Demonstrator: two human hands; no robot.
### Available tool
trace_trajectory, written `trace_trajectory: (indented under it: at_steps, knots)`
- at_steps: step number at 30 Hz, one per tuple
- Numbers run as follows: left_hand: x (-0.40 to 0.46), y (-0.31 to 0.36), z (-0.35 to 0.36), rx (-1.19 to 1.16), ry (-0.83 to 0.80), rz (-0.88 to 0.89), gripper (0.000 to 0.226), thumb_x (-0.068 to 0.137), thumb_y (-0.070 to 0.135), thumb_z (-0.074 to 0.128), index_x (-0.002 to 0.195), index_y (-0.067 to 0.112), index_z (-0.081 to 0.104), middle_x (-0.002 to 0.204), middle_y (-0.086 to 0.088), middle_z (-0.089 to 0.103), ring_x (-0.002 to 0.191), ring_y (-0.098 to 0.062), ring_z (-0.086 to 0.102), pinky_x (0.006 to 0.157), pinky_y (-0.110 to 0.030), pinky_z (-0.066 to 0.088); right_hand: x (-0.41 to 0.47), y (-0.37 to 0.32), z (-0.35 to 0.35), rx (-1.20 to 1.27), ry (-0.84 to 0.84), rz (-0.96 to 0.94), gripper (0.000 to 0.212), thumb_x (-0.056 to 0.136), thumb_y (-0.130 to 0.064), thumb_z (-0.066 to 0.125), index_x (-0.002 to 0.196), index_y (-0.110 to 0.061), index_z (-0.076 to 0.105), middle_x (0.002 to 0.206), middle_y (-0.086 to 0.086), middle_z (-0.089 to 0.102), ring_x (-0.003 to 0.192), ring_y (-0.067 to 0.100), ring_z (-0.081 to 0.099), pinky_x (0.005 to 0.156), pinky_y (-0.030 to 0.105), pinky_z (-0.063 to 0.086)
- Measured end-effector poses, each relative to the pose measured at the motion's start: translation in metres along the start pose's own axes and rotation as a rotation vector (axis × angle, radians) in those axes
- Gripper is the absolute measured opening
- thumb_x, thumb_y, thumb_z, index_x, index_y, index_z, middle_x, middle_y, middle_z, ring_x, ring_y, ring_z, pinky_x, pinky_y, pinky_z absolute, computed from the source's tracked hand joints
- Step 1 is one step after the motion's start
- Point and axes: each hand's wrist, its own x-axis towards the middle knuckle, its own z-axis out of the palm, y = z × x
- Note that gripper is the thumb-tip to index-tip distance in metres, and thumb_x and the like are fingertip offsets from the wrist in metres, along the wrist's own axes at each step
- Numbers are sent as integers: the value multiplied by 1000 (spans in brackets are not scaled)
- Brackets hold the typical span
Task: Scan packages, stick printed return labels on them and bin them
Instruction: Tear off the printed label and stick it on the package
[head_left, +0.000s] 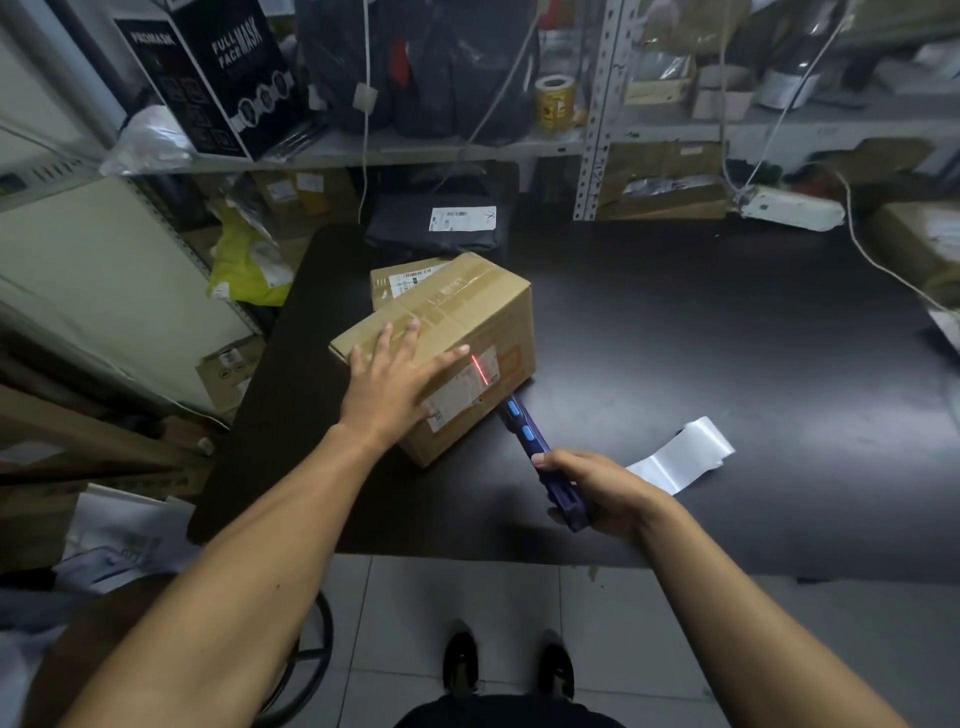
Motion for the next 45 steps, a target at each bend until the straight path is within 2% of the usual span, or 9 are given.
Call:
trace_trajectory:
  at_steps: [15,19,22,25,28,31,34,39,45]
  knots:
    - [2,8,-6,-55,-24,-63,96,86,44,71,149,58,0,166,-10,-4,151,-40,1,116,-65,12,-14,2,-8,21,-29,31,24,91,-28,66,107,-10,61,95,11,49,79,19,51,76,34,49]
    - [2,9,-6,-73,-22,-74,96,85,44,72,149,59,1,166,-10,-2,151,-40,2,116,-65,13,-10,1,-11,49,-16,29,33,88,-31,69,111,-9,60,99,13,49,80,21,51,78,36,50]
    - [1,8,-7,-101,-19,-87,97,84,46,73,149,60,3,166,-10,1,151,-39,5,116,-64,16,-9,-2,-13,64,-2,20,33,88,-31,69,110,-8,59,94,12,48,78,20,50,79,37,48]
    - [1,5,-11,-157,-30,-111,99,80,49,76,148,61,3,166,-8,3,151,-38,8,115,-63,20,-6,-4,-11,-7,64,-39,28,90,-30,68,104,-7,60,81,9,50,68,19,50,68,34,46]
    - [0,1,-16,-246,-49,-161,102,77,51,78,147,62,4,166,-8,8,150,-39,13,115,-61,25,11,0,-9,-266,315,-154,37,80,-34,76,103,-11,58,87,7,60,69,21,61,52,26,47]
    - [-3,-4,-19,-395,-58,-224,102,76,46,81,148,61,10,165,-9,13,149,-36,18,117,-55,25,30,10,-9,-635,577,-198,64,73,-42,77,122,-10,51,117,11,51,103,28,57,78,32,50]
    - [-6,-13,-16,-509,-33,-294,103,71,46,84,148,59,17,161,-7,25,142,-34,34,113,-52,33,37,20,-2,-751,656,-193,73,76,-39,75,132,-5,43,127,16,42,120,35,44,99,39,41]
    - [-18,-26,0,-769,-6,-424,102,70,41,87,151,50,25,151,-3,44,138,-31,40,114,-40,33,48,32,12,-685,695,-131,68,80,-35,71,131,-2,40,132,20,39,124,38,34,103,40,32]
    - [-44,-37,40,-1154,6,-537,103,71,33,89,153,40,27,150,5,46,136,-18,43,117,-36,32,58,41,22,-716,744,-124,70,81,-37,73,130,1,40,132,24,40,124,41,34,105,42,29]
